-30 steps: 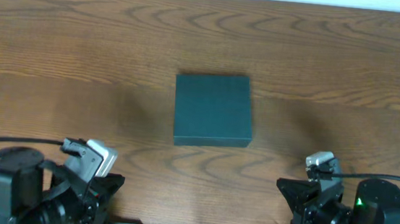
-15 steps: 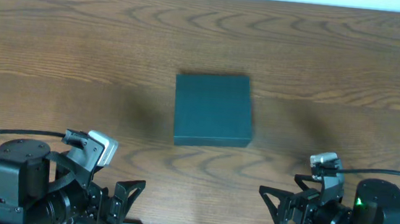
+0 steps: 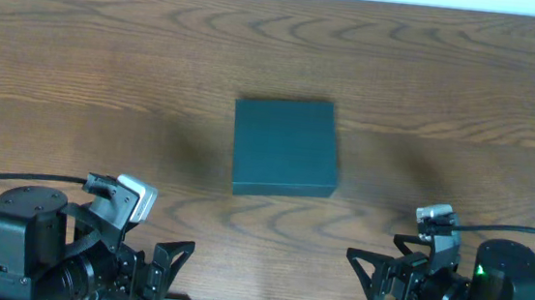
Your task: Pack container
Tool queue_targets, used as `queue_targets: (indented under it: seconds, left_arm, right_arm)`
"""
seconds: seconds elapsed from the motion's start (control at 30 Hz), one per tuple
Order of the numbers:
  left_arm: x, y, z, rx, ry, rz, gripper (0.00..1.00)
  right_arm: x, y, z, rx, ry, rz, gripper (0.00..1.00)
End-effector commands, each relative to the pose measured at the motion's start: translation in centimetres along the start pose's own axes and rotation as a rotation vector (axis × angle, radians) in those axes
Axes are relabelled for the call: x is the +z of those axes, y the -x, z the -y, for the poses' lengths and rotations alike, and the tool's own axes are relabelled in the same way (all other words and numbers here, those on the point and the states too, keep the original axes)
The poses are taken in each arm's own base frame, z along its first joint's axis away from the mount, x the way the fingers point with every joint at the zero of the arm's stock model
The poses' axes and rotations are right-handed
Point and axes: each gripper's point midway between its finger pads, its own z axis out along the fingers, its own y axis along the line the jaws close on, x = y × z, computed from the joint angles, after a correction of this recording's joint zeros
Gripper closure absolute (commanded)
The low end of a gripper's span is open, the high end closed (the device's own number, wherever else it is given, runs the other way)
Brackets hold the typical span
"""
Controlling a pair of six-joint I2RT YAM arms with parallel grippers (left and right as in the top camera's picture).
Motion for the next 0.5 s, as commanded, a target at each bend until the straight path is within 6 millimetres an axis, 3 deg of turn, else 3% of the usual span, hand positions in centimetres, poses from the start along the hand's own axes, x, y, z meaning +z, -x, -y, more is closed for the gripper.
queue_targets:
  seconds: [0.0, 0.47]
  left_arm:
    - [-0.06, -0.18, -0.05, -0.011, 0.005, 0.0, 0.05]
    - [-0.49, -0.51, -0.13, 0.002, 0.024, 0.017, 0.05]
  right_arm:
    - [-0.04, -0.14, -0.08, 0.01, 0.003, -0.002, 0.01]
    - [-0.04, -0.14, -0.08, 0.01, 0.003, -0.002, 0.01]
